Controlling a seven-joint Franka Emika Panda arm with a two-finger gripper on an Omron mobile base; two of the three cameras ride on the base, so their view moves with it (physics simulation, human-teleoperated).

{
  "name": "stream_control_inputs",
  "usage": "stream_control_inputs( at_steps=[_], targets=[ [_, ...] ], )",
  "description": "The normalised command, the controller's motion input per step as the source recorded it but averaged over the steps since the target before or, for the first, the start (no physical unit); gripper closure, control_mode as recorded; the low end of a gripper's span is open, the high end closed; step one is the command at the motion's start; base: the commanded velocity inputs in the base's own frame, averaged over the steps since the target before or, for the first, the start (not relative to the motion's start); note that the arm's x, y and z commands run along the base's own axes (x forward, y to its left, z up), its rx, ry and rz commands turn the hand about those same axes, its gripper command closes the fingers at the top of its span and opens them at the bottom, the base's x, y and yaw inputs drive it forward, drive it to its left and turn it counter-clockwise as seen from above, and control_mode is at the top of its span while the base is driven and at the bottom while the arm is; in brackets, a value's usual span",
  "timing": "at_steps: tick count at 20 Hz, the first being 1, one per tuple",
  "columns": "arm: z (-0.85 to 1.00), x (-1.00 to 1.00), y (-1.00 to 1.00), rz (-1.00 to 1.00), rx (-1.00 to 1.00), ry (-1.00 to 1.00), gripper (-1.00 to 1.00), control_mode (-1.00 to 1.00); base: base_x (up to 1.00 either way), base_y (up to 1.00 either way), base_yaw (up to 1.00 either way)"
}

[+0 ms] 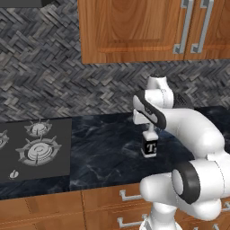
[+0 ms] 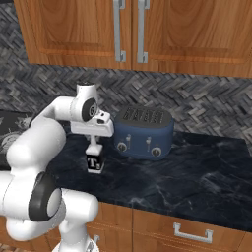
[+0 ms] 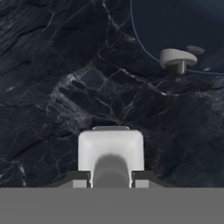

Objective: Move the drinks to the dining counter.

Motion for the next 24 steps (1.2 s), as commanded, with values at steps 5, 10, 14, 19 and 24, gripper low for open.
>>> stream_control_inputs(
  at_steps=[5,10,14,19,24],
  targets=[
    [0.23,-0.35,-0.35,0.0,0.0,0.0,1.0,-1.0,0.0,0.0,0.0],
    [0.23,-0.41,-0.18,-0.02,0.0,0.0,1.0,-1.0,0.0,0.0,0.0],
    [0.29,-0.27,-0.01,-0.05,0.0,0.0,1.0,-1.0,0.0,0.0,0.0],
    [0.25,-0.17,0.0,-0.04,0.0,0.0,1.0,-1.0,0.0,0.0,0.0],
    [0.21,-0.06,0.0,-0.01,0.0,0.0,1.0,-1.0,0.0,0.0,0.0]
  ],
)
